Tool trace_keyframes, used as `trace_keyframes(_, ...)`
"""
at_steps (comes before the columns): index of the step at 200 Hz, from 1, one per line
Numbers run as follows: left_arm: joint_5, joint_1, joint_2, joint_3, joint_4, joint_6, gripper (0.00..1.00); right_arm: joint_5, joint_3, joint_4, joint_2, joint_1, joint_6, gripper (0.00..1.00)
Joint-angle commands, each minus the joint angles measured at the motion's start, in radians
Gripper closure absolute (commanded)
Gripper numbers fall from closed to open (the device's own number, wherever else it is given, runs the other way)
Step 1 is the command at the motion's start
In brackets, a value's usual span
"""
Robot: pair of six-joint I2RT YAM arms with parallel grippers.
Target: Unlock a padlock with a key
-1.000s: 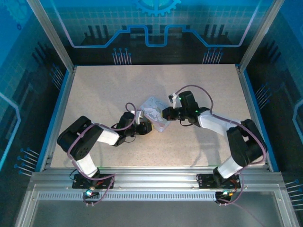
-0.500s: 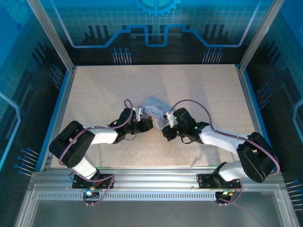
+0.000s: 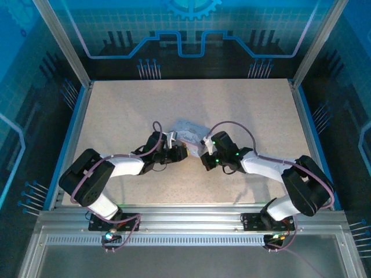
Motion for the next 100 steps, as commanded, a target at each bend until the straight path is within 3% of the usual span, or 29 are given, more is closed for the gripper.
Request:
trace_keyframes(1, 0.034, -0.008, -0.025, 0.038, 0.007, -0.009, 0.74, 0.012, 0.030, 0.026, 0.012, -0.034, -0.032, 1.00)
trace_keyframes(47, 0.038, -0.015, -0.027, 0.064, -0.009, -0.029, 0.74, -0.055, 0.002, 0.059, -0.012, -0.007, -0.081, 1.00)
trace_keyframes(100, 0.039, -0.021, -0.032, 0.093, -0.041, -0.063, 0.75, -0.046, -0.046, 0.169, 0.017, 0.071, -0.068, 1.00)
